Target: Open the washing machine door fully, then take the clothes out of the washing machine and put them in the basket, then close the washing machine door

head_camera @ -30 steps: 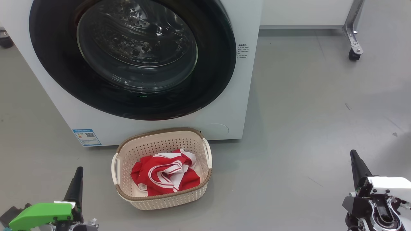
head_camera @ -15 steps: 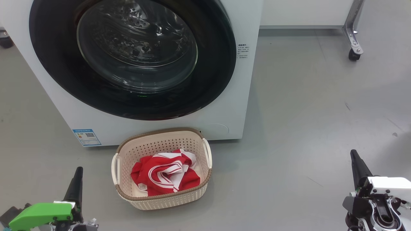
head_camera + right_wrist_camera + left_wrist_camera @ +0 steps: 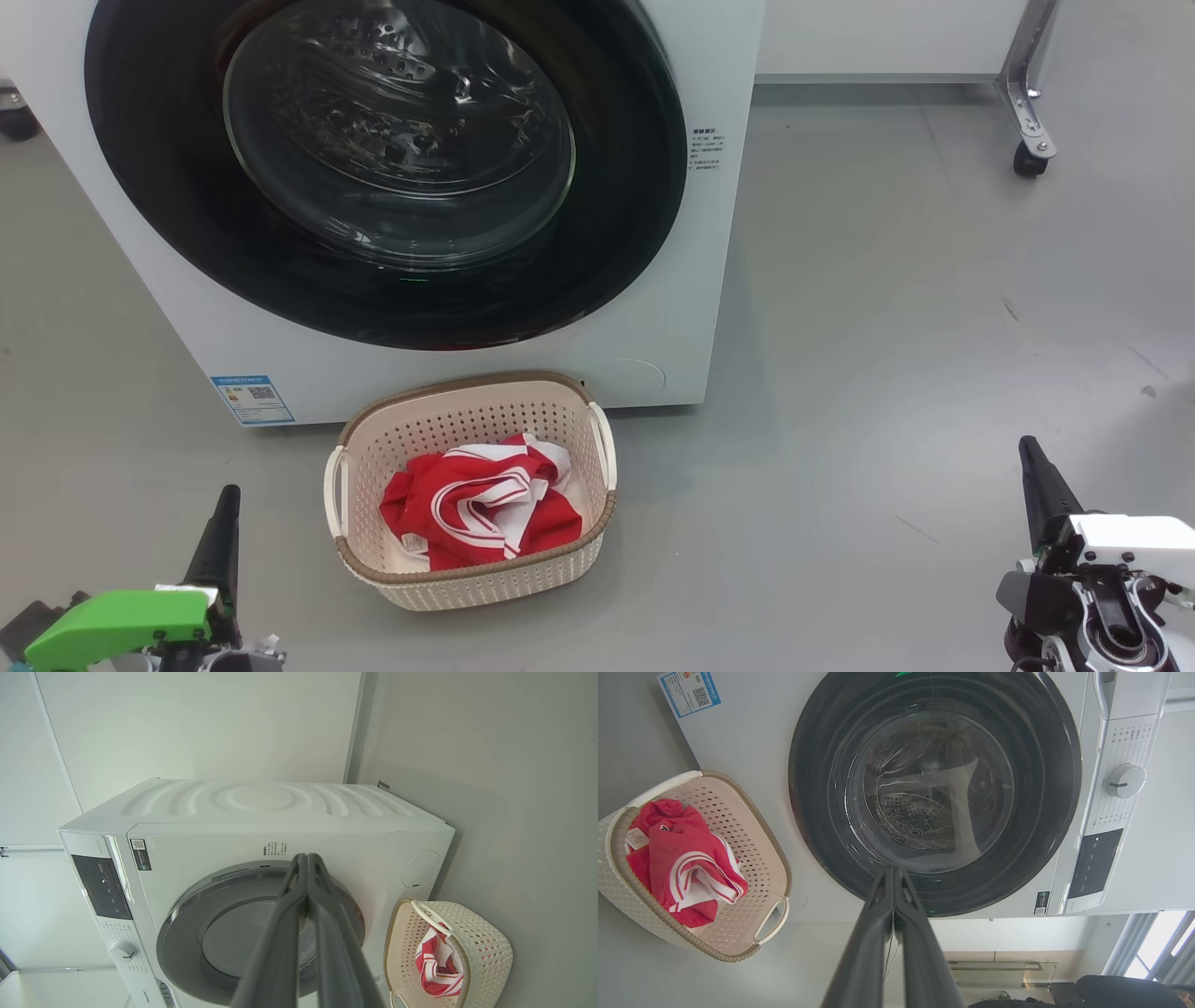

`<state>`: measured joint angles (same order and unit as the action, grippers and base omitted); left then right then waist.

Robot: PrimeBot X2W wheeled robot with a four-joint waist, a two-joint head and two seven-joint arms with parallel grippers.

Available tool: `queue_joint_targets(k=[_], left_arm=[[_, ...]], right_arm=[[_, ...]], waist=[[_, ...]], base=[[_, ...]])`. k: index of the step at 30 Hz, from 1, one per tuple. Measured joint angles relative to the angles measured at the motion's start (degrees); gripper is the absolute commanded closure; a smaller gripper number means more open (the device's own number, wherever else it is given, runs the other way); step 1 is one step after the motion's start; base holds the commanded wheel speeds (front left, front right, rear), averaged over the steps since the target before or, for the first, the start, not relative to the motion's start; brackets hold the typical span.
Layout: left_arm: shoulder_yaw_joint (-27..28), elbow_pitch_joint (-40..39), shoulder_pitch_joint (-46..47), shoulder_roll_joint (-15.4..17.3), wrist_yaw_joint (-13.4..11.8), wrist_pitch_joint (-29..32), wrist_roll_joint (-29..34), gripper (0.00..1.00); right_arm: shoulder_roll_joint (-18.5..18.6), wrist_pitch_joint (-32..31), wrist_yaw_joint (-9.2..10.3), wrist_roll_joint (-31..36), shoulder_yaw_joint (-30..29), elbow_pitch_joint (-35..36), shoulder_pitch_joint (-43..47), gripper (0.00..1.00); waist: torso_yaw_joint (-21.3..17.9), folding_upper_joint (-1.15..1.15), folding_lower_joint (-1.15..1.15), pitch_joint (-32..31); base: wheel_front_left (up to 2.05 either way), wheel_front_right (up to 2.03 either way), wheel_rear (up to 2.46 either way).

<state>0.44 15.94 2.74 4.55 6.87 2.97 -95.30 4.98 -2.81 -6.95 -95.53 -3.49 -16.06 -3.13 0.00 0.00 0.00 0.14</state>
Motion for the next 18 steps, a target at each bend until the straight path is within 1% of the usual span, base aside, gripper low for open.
queue_joint_targets(k=[18], left_arm=[[0.12, 0.05, 0.25, 0.00, 0.00, 0.08, 0.00, 1.00]], right_arm=[[-0.02, -0.01, -0.01, 0.00, -0.11, -0.02, -0.01, 1.00]], waist=[[0.00, 0.00, 0.00, 0.00]], base=[[0.00, 0.00, 0.00]])
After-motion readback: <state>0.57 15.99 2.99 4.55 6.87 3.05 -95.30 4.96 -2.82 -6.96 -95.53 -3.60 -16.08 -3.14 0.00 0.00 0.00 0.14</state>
